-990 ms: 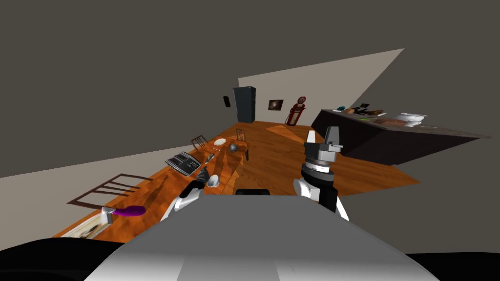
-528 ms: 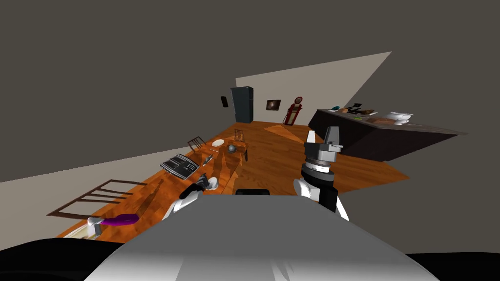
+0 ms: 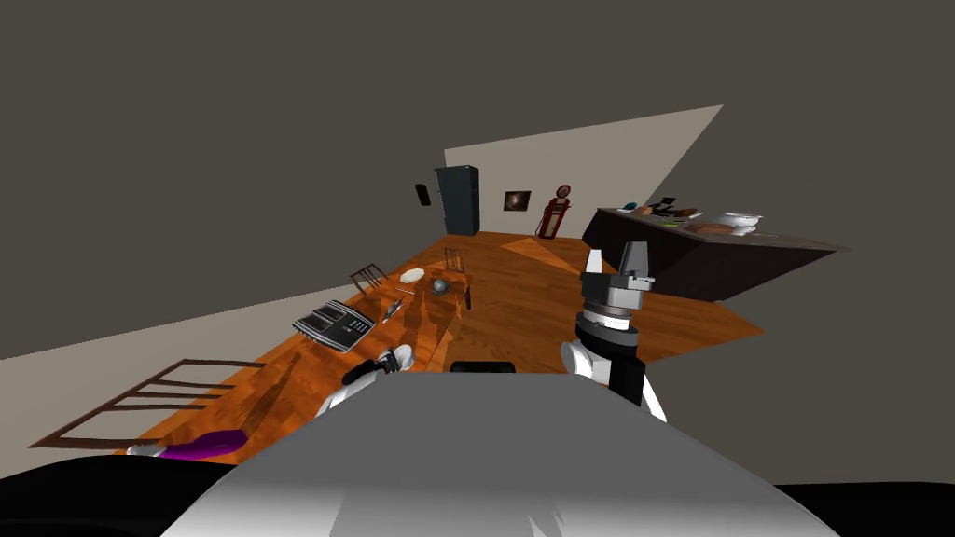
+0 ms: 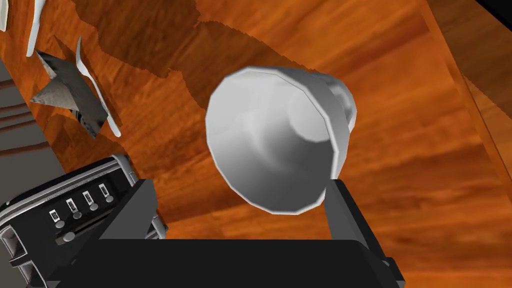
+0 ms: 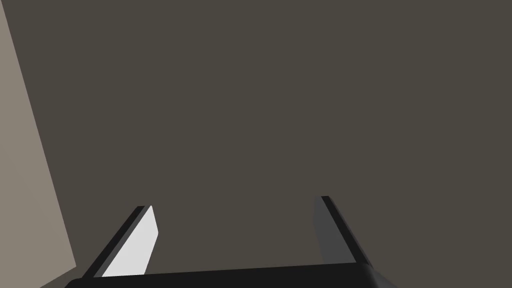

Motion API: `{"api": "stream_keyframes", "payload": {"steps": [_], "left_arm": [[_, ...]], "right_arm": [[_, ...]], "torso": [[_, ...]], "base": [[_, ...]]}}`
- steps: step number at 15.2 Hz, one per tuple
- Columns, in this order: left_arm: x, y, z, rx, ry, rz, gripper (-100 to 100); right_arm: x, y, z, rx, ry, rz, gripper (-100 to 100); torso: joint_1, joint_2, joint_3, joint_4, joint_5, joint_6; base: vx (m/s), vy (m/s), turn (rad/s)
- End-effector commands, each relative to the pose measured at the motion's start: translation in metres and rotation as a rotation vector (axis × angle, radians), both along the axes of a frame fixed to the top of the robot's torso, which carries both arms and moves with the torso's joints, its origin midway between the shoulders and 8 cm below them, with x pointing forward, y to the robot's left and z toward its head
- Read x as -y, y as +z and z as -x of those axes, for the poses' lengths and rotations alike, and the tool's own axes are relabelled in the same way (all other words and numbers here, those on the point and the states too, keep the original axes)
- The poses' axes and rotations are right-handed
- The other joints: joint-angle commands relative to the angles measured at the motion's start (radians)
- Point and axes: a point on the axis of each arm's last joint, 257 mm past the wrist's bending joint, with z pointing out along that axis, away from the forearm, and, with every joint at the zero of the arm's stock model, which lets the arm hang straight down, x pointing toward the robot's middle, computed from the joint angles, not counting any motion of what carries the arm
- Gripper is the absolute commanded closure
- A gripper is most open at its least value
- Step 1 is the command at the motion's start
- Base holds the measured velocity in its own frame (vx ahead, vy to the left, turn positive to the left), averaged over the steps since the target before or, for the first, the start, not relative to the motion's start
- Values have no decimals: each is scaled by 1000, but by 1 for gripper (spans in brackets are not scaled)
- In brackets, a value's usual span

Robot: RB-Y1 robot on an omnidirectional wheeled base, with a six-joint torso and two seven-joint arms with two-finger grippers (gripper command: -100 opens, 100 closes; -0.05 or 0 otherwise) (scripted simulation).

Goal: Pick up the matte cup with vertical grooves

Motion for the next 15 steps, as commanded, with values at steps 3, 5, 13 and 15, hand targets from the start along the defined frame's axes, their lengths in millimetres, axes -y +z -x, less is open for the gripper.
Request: {"api": "stream_keyframes", "payload": {"steps": [3, 5, 13, 15], "left_arm": [[10, -28, 28, -94, 55, 85, -100], [10, -28, 28, -94, 55, 85, -100], [35, -63, 75, -232, 141, 229, -100], [33, -62, 72, -228, 140, 225, -100]], "right_arm": [[0, 0, 0, 0, 0, 0, 0], [0, 0, 0, 0, 0, 0, 0], [0, 0, 0, 0, 0, 0, 0], [0, 0, 0, 0, 0, 0, 0]], "torso": [[0, -1, 0, 0, 0, 0], [0, 0, 0, 0, 0, 0], [1, -1, -1, 0, 0, 0], [1, -1, -1, 0, 0, 0]], "base": [[37, 22, -68], [25, 16, -34], [38, 30, -64], [36, 28, -47]]}}
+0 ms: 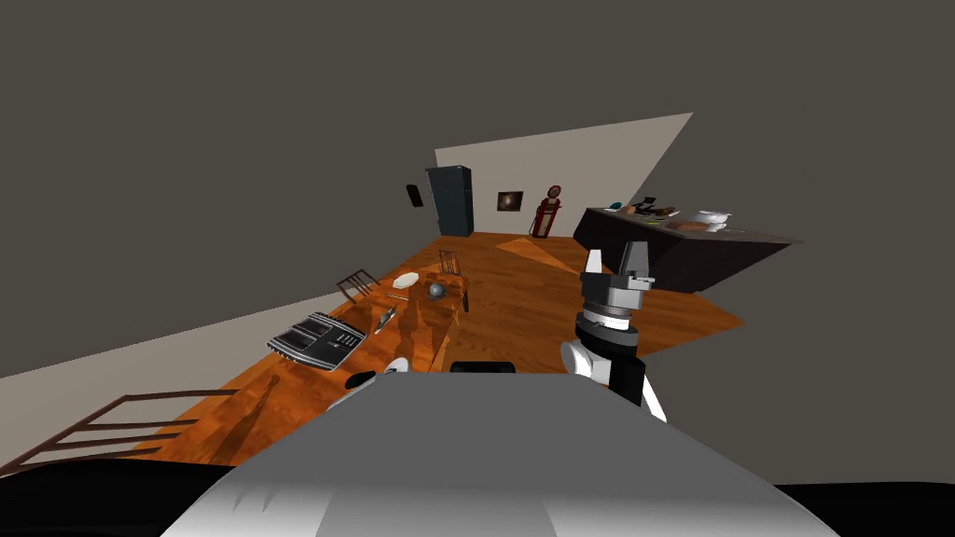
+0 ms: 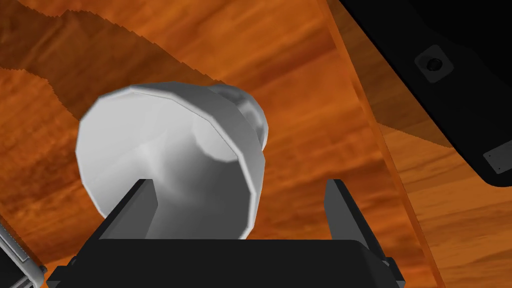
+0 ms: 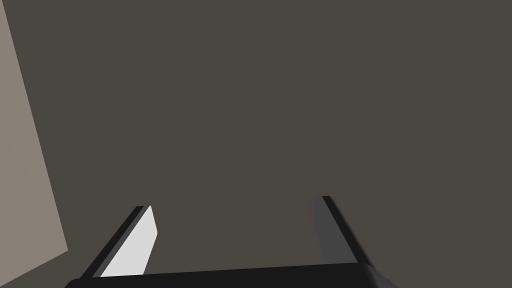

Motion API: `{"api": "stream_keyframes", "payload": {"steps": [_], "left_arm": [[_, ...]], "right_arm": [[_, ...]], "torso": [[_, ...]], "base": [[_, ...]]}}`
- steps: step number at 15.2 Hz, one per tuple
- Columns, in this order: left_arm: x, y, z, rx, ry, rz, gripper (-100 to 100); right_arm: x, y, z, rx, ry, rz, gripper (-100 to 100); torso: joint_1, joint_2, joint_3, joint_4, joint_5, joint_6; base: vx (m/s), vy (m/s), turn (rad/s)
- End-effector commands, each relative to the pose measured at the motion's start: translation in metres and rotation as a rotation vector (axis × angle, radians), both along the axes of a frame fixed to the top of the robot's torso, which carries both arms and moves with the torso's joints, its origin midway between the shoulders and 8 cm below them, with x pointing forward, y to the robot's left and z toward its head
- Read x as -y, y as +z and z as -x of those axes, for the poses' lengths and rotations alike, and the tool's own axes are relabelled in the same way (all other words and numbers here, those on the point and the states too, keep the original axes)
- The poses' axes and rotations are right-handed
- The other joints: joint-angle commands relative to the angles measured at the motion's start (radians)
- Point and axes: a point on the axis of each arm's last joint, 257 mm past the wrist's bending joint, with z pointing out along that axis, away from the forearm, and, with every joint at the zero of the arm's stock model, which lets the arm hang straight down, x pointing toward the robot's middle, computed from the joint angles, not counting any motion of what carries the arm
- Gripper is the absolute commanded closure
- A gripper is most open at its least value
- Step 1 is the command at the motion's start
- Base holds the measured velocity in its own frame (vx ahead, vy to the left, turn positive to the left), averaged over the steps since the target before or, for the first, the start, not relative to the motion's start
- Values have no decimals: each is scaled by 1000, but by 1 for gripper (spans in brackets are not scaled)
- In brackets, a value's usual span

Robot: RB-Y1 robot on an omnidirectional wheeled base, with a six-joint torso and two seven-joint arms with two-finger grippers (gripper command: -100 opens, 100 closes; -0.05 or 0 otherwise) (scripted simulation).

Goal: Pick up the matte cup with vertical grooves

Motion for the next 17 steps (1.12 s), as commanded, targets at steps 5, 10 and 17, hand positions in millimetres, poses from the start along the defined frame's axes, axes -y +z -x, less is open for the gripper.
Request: {"api": "stream_keyframes", "payload": {"steps": [5, 10, 17], "left_arm": [[9, -18, -4, 5, -8, -1, -100], [10, -19, -5, 4, -8, -1, 100], [1, -2, -1, 1, -1, 0, 100]], "right_arm": [[0, 0, 0, 0, 0, 0, 0], [0, 0, 0, 0, 0, 0, 0], [0, 0, 0, 0, 0, 0, 0]], "torso": [[0, 2, 1, 0, 0, 0], [-1, 2, 1, 1, 0, 0], [-4, 4, 3, 2, -2, -1]], "base": [[9, 24, 23], [5, 10, 6], [-7, -17, -17]]}}
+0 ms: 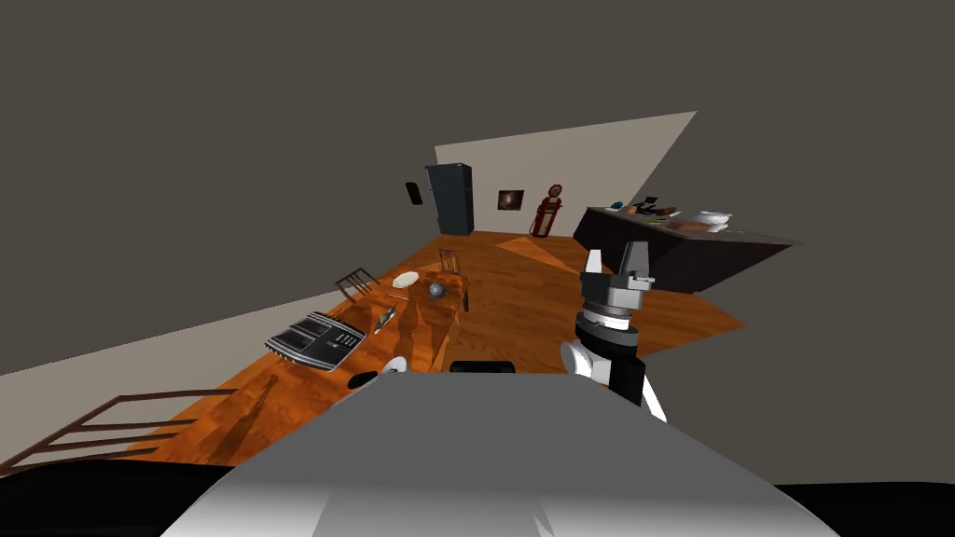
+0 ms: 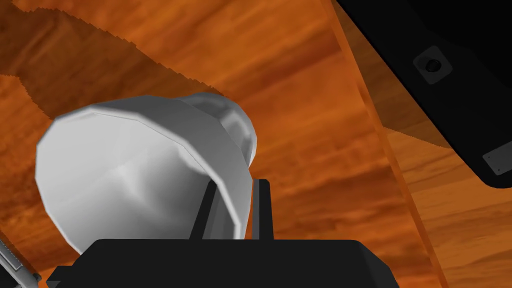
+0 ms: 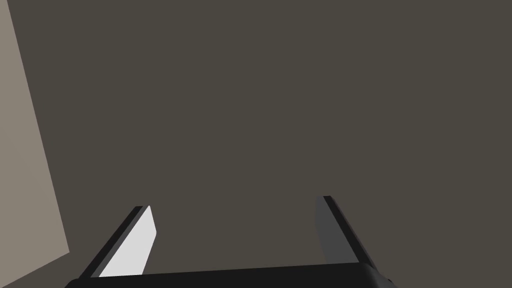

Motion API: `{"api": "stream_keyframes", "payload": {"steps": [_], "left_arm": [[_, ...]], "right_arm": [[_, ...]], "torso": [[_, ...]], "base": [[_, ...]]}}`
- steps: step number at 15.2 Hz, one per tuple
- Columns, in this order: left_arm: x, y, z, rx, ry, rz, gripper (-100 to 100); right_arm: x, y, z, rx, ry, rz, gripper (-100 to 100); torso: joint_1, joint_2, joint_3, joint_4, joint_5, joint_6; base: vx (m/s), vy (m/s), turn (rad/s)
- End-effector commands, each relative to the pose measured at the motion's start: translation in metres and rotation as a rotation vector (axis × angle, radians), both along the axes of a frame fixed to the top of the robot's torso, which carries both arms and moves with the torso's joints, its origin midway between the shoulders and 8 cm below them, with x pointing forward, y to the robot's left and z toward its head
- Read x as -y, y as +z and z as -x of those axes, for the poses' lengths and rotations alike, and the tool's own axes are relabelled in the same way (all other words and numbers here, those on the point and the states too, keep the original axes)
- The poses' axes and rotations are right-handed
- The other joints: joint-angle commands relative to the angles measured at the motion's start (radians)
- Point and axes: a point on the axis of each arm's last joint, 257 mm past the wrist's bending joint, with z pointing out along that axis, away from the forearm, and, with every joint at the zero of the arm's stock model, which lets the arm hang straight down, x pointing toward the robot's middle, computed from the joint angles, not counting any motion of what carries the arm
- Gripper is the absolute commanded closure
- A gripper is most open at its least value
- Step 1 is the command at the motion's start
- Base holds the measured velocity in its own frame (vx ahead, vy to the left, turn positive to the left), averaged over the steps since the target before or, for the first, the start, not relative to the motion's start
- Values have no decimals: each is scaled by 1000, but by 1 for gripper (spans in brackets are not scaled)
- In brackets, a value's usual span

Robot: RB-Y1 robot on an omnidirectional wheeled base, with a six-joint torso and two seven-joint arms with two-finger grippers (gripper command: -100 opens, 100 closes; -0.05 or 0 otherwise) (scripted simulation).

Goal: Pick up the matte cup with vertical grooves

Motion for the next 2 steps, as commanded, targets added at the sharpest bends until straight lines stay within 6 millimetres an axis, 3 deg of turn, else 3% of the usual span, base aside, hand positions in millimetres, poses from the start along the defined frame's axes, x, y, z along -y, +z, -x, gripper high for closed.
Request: {"api": "stream_keyframes", "payload": {"steps": [1, 2], "left_arm": [[-3, 6, 1, -2, 3, 1, 100], [-2, 3, 0, -1, 1, 1, 100]], "right_arm": [[0, 0, 0, 0, 0, 0, 0], [0, 0, 0, 0, 0, 0, 0]], "torso": [[0, 0, 0, 0, 0, 0], [0, 0, 0, 0, 0, 0]], "base": [[-11, -30, -17], [-6, -17, -1]]}}
